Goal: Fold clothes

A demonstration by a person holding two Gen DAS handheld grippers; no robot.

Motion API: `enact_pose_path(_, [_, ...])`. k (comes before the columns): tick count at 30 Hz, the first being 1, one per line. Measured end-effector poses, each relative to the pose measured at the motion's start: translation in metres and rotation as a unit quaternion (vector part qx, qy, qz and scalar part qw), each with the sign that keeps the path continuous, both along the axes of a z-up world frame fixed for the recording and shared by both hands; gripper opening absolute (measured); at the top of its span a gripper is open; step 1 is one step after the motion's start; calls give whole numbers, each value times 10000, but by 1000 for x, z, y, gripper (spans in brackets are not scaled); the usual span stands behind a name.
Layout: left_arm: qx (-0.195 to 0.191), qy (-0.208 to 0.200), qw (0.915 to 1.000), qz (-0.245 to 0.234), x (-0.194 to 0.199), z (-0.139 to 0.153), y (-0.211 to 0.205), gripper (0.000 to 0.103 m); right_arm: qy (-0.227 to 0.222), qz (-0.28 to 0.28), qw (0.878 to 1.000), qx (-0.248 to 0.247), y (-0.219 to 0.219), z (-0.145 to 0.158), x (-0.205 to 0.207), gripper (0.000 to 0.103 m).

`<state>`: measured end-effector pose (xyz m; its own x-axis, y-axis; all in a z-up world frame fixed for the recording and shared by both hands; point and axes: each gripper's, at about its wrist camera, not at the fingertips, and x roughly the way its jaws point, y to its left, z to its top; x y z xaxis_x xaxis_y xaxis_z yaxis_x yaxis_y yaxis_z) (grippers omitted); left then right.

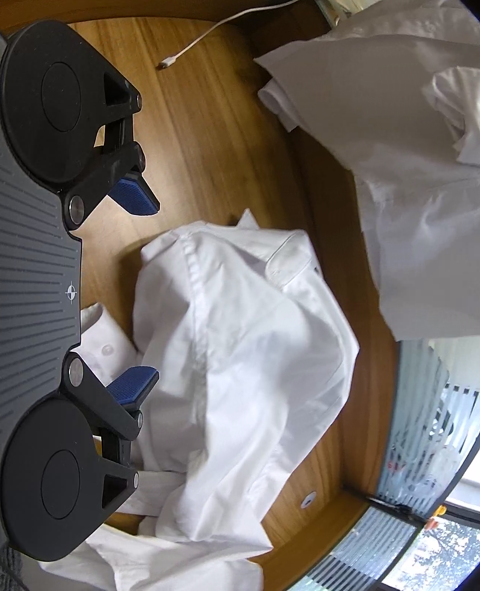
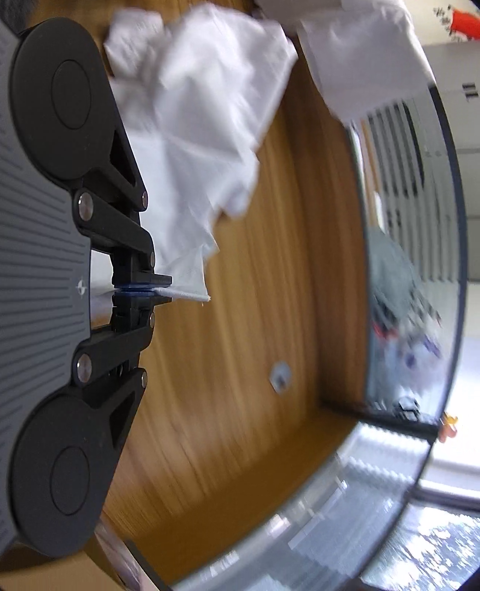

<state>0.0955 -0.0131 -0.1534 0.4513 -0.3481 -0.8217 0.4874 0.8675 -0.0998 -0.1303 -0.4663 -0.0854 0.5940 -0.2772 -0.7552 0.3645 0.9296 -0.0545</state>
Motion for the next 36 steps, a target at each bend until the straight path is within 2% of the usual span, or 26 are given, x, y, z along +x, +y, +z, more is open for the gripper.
enact_pose_path(4, [-67, 76, 9999, -33, -7, -5, -10, 90, 144, -394, 9987, -301, -36, -7, 16, 2])
enact_pose_path(11, [-165, 118, 9998, 33, -16, -9, -23, 90, 348, -718, 9965, -260, -54, -28, 16, 2])
enact_pose_path(13, [-146, 163, 9997, 49, -18, -11, -24, 90, 406, -811, 9956, -249, -59, -34, 16, 10])
enact_pose_path(14, [-181, 166, 9997, 35, -19, -11, -24, 90, 436, -857, 9951, -243, -61, -37, 16, 22])
enact_pose_path(15, [-212, 168, 9996, 22, -20, -12, -24, 90, 465, -903, 9945, -237, -64, -40, 16, 38])
enact_pose_path(17, [-181, 142, 9997, -2, -22, -15, -24, 90, 476, -975, 9939, -208, -65, -42, 14, 52])
enact_pose_path(21, [-102, 178, 9998, 61, -22, -25, -22, 90, 330, -854, 9958, 82, -32, -32, -12, 57])
enact_pose_path(27, [-271, 443, 9983, 253, -16, -39, -19, 90, 190, -700, 9935, 874, 22, -38, -40, 64])
enact_pose_path(31, [-384, 487, 9979, 187, -19, -45, -26, 90, 85, -609, 9892, 1334, 53, -55, -55, 64])
enact_pose_path(36, [-519, 547, 9971, 136, -21, -53, -42, 90, 204, -722, 9801, 1835, 86, -86, -61, 64])
